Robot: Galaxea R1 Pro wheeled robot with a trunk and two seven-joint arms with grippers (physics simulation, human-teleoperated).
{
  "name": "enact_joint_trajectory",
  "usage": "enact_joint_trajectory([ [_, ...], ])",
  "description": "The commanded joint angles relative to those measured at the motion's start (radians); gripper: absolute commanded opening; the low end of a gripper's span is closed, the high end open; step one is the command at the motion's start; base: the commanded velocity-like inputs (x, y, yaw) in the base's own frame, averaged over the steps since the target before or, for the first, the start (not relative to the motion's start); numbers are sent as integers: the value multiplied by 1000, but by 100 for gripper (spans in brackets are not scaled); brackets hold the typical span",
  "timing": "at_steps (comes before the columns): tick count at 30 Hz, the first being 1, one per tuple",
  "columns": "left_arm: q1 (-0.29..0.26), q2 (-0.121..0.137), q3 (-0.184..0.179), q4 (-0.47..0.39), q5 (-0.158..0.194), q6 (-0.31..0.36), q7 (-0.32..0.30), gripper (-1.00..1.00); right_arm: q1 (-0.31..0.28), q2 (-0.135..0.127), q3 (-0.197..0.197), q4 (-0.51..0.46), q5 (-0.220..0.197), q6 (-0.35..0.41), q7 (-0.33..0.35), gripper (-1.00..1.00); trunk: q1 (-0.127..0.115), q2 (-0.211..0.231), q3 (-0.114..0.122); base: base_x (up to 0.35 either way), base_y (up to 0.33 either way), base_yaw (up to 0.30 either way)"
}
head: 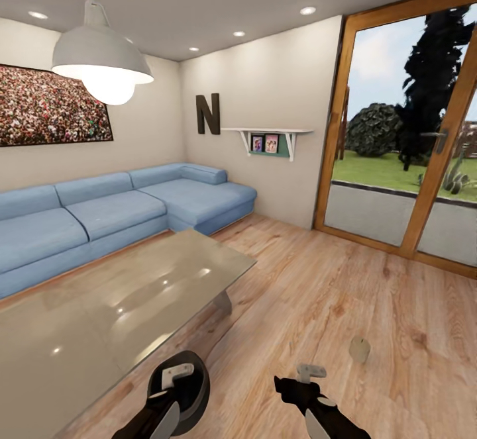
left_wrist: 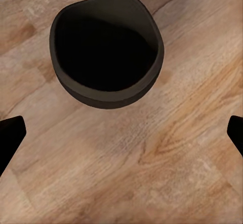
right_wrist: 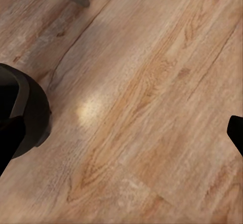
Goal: Place each of the two pumpkins and all three candles from the living room inside a cabinet in the living room (use any cabinet), then make sure every cabinet is closed, and position the cauldron so it is next to a table in the living room.
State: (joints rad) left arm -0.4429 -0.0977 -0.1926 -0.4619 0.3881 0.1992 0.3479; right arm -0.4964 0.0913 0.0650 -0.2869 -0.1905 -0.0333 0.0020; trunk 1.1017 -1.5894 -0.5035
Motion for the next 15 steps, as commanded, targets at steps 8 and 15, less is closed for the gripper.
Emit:
enact_joint_trajectory([
  [8,5,2,-11,0,7,-29,11,100,-1,-1,7,2,-10,-3,1,100,0,-1,-1,0,29,-150],
  [15,6,3,-11,0,10,-33,13,100,-1,-1,6,2,-10,1,0,100,0,-1,-1,-23,248,-284],
])
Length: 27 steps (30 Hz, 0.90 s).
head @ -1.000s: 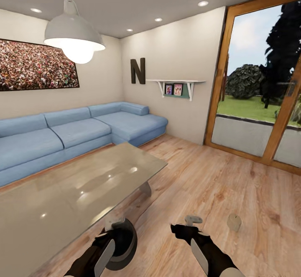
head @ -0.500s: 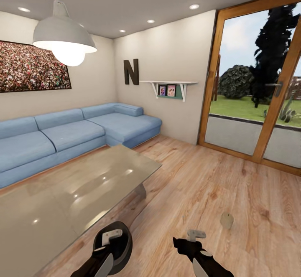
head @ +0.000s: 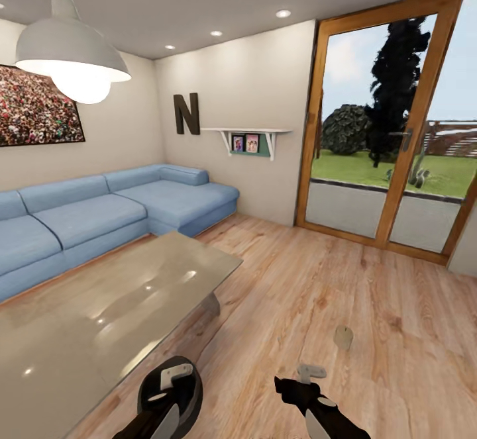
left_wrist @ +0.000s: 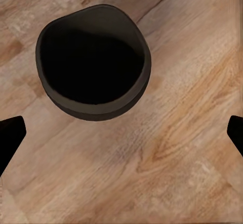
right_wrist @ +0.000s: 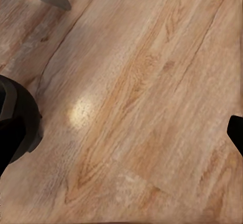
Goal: Place each of the two pumpkins and all three candles from the living room inside a cabinet in the living room (use any cabinet), then make sure every cabinet is closed, and position the cauldron so it is next to a table in the living room.
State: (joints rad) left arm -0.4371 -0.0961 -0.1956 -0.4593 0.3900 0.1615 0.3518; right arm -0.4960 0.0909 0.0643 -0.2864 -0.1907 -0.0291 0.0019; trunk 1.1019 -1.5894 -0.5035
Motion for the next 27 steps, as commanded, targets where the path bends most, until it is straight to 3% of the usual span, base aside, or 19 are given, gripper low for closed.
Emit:
enact_joint_trajectory([
  [1,0,2,-8,-2,8,4,9,100,-1,0,7,1,-10,-3,0,100,0,-1,-1,-85,283,-289],
  [18,1,3,-7,-2,8,4,13,100,-1,0,7,3,-10,0,1,100,0,-1,-1,-55,281,-290],
  [27,1,3,-7,-2,7,2,13,100,-1,0,7,3,-9,0,1,100,0,-1,-1,0,58,-290],
])
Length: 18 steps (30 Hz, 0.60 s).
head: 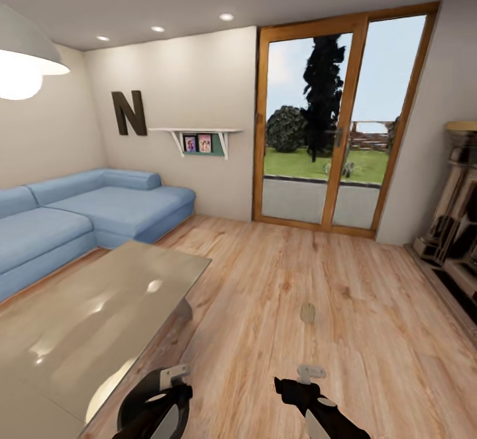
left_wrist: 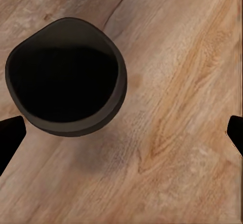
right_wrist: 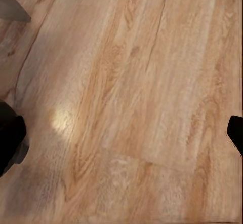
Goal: Place each of the two pumpkins and all three candles from the living room inside a cabinet in the living room (use any cabinet), then make sure every cabinet is closed, and position the cauldron so it is next to a table in the living room.
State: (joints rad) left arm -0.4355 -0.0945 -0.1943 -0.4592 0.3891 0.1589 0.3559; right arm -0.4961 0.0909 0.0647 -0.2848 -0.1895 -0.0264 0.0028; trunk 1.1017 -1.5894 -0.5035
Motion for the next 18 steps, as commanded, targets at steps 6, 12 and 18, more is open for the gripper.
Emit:
enact_joint_trajectory([
  [6,0,1,-8,-3,7,2,11,100,-1,0,6,1,-10,-1,0,100,0,-1,-1,0,-27,-290],
  [12,1,2,-7,-3,7,2,13,100,-1,0,6,1,-10,-1,0,100,0,-1,-1,0,-14,-290],
  [18,1,2,-8,-3,7,2,14,100,-1,0,6,1,-10,-1,1,100,0,-1,-1,0,-1,-290],
])
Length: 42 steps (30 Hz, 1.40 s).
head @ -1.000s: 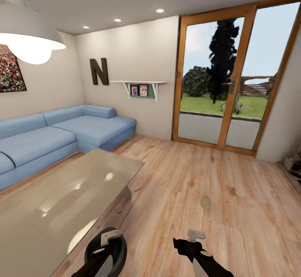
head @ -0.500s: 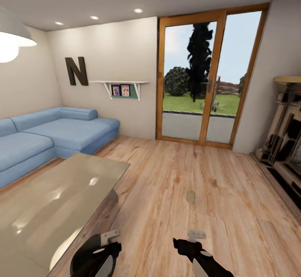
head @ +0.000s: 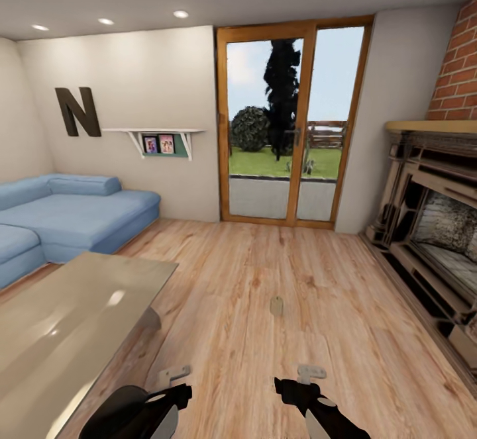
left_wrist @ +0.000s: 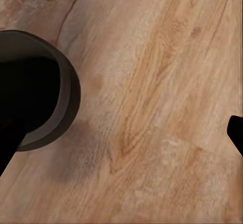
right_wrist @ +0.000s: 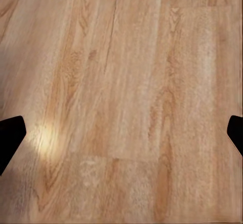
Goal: Place each of the two pumpkins and all three candles from the living room inside a cabinet in the living room (use any cabinet), then make sure every cabinet is closed, and position the cauldron so it is next to a table in the living room.
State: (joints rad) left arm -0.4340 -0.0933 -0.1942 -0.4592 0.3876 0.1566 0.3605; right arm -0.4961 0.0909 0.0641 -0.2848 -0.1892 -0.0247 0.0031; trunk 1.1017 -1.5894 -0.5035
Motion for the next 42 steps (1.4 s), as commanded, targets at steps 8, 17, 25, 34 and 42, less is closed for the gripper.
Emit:
enact_joint_trajectory([
  [8,0,0,-10,-3,7,4,9,100,-1,0,6,1,-10,-1,1,100,0,-1,-1,0,0,-290],
  [17,0,0,-10,-3,9,4,9,100,-1,0,6,2,-11,0,2,100,0,-1,-1,-9,0,-290],
  [25,0,0,-10,-3,10,4,9,100,-1,0,6,3,-42,1,2,100,0,-1,-1,-59,0,-290],
  [34,0,0,-10,-1,10,4,9,100,-1,0,6,3,-45,2,4,100,0,-1,-1,-255,-82,-290],
  [42,0,0,-10,-1,10,4,9,100,-1,0,6,5,-45,2,5,100,0,-1,-1,-133,-46,-290],
])
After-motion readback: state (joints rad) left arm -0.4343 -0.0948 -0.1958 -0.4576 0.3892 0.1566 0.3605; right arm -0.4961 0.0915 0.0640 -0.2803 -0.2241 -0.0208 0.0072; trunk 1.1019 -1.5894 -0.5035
